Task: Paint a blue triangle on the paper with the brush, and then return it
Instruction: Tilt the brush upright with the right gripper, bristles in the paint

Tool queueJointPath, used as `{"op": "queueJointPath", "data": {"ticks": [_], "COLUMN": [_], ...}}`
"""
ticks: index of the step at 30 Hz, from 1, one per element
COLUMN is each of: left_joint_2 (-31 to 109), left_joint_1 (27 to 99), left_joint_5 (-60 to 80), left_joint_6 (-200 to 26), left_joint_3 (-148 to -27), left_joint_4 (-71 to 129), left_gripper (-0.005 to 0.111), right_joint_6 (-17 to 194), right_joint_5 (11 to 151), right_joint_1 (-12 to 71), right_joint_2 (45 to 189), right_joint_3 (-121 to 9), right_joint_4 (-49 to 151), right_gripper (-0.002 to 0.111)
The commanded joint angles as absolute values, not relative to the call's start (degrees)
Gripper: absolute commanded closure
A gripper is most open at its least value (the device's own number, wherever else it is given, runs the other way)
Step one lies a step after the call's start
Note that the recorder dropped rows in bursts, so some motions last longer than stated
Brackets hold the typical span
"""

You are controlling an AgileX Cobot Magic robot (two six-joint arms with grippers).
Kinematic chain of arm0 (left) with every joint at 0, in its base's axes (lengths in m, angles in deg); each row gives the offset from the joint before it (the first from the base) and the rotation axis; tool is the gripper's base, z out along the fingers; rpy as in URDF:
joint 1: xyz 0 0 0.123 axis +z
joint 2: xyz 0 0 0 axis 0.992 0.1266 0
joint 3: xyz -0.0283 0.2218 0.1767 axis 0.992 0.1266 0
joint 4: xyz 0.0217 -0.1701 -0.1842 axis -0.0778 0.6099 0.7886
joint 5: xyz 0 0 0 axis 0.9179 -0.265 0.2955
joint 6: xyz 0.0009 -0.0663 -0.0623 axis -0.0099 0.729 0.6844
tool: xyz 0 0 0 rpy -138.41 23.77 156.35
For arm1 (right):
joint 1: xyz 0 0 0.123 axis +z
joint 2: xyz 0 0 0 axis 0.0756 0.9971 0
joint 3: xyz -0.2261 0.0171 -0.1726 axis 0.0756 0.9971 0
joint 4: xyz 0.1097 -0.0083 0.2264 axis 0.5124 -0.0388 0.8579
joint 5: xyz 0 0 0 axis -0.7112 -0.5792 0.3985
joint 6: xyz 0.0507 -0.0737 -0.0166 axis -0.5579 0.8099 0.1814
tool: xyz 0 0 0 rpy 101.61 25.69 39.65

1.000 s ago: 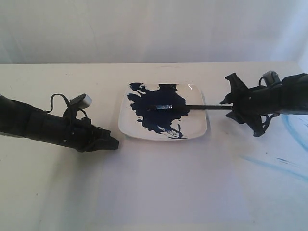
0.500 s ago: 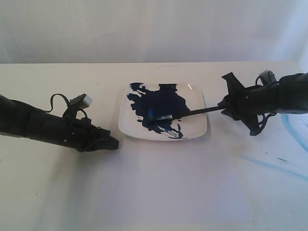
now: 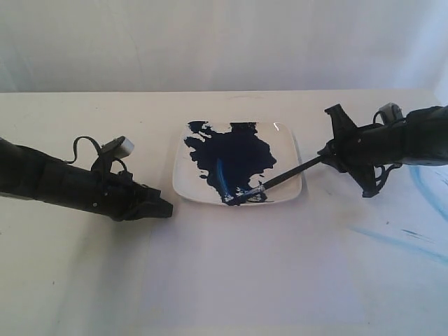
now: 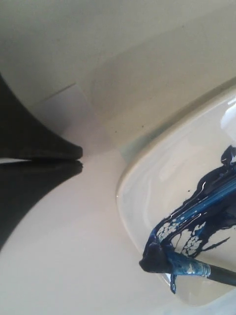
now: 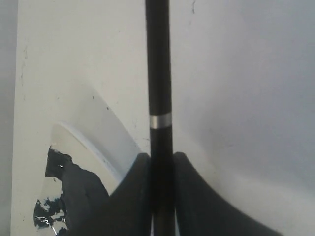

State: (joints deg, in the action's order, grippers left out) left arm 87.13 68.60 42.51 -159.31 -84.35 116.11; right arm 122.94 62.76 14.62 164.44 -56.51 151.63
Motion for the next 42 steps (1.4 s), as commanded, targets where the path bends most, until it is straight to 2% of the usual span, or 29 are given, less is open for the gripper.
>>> {"op": "queueJointPath", "data": {"ticks": [1,12,20,32,42], "left_joint_2": [88.1,88.1,88.1,88.1,88.1], "left_joint_1": [68.3,68.3,68.3,68.3,68.3], "left_joint_5": [42.4,42.4,42.4,42.4,42.4], "left_joint_6": [-158.8,-158.8,-158.8,-158.8,-158.8], "left_joint_3": [-84.0,-84.0,-84.0,-84.0,-84.0], "left_joint_4": [116.1,116.1,116.1,116.1,116.1], "left_gripper": [0.107,0.107,0.107,0.107,0.107], "right_joint_6": [123.5,124.3,137.5,151.7,176.8], "right_joint_5": [63.4,65.1,64.3,53.7,40.8], "right_joint_1": [14.6,14.6,14.6,14.6,16.7], "right_joint_2": [164.4,164.4,164.4,164.4,164.4], "right_joint_3": [-56.8,-63.7,-67.4,-73.0,-75.2], "right_joint_4": [150.8,150.8,150.8,150.8,150.8], "right_gripper": [0.107,0.108,0.108,0.108,0.108]}}
